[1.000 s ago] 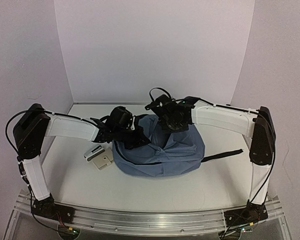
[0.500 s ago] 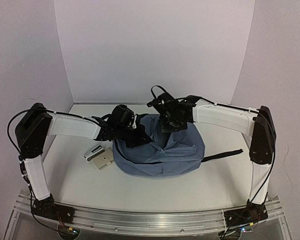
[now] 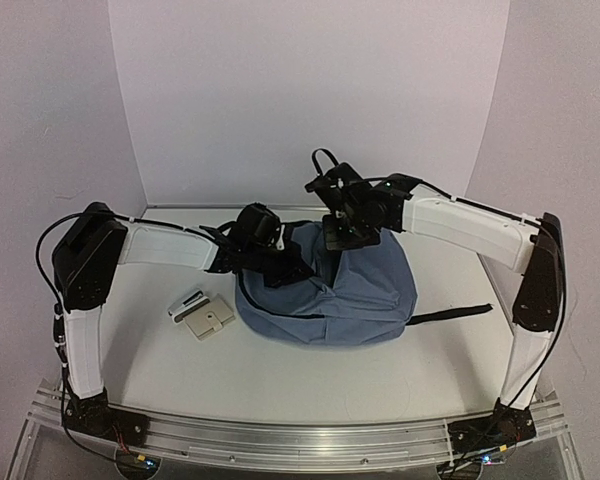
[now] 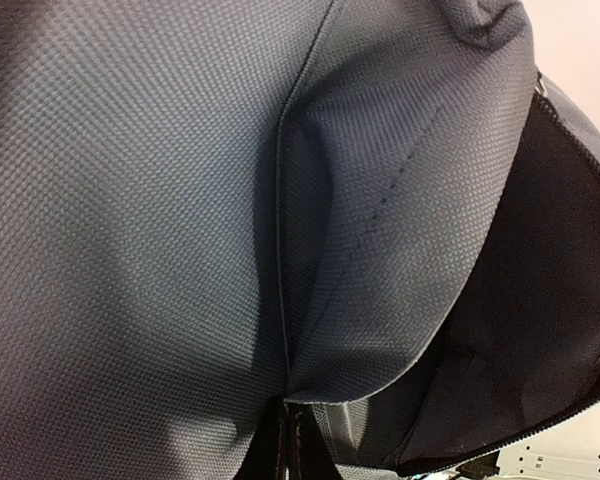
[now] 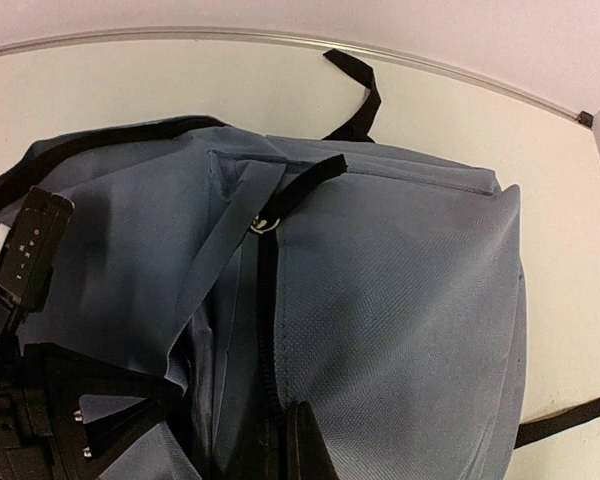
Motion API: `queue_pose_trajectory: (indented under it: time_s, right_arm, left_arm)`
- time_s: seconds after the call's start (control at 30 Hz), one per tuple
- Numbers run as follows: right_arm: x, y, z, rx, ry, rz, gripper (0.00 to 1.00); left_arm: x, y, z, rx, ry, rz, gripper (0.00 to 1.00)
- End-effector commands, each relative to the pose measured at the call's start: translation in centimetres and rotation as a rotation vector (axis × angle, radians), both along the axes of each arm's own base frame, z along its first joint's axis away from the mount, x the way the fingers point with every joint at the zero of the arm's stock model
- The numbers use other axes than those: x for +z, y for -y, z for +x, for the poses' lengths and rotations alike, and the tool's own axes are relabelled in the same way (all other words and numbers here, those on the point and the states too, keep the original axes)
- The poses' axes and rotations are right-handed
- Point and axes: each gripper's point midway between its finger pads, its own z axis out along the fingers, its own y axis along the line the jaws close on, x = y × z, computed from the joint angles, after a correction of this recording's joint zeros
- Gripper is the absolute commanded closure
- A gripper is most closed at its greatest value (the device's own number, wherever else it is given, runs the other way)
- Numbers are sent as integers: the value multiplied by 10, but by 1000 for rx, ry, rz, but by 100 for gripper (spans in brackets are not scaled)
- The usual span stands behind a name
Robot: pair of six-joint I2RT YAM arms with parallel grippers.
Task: Pack the student bag
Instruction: Adjust the student bag at the center of the board, then pick up the stationery from the center of the board.
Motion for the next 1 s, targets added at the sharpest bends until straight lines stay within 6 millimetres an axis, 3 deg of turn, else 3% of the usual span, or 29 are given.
queue_pose_trajectory:
  time_s: [0.0, 0.07, 0.17, 0.23, 0.3, 0.37, 0.57, 0.73, 0.83, 0.97]
  right_arm:
    - [55, -9, -7, 9, 107, 114, 100]
    - [52, -5, -5, -13, 114, 107, 100]
    - [53, -1, -4, -35, 129, 96, 100]
    - [53, 1, -3, -40, 132, 93, 100]
    - [51, 0, -3, -40, 131, 90, 100]
    - [50, -1, -2, -35, 130, 90, 100]
    - [53, -5, -1, -21, 137, 103, 100]
    - [57, -5, -3, -15, 143, 119, 100]
    - [58, -4, -4, -15, 144, 128, 100]
    - [62, -2, -5, -18, 150, 134, 100]
  left_arm:
    - [13, -1, 28, 30, 81, -16, 99]
    - [27, 0, 27, -11, 152, -21, 87]
    - [52, -10, 20, -66, 290, -6, 52]
    - [70, -23, 12, -84, 366, 13, 33]
    - [83, -42, 3, -96, 429, 66, 22]
    - [75, -65, -3, -90, 421, 165, 18]
    - [31, -168, -10, 36, 287, 400, 13]
    - [-14, -255, -14, 196, 106, 715, 12]
    - [-30, -279, -24, 214, 42, 797, 11]
    - [-48, -291, -32, 194, -2, 869, 10]
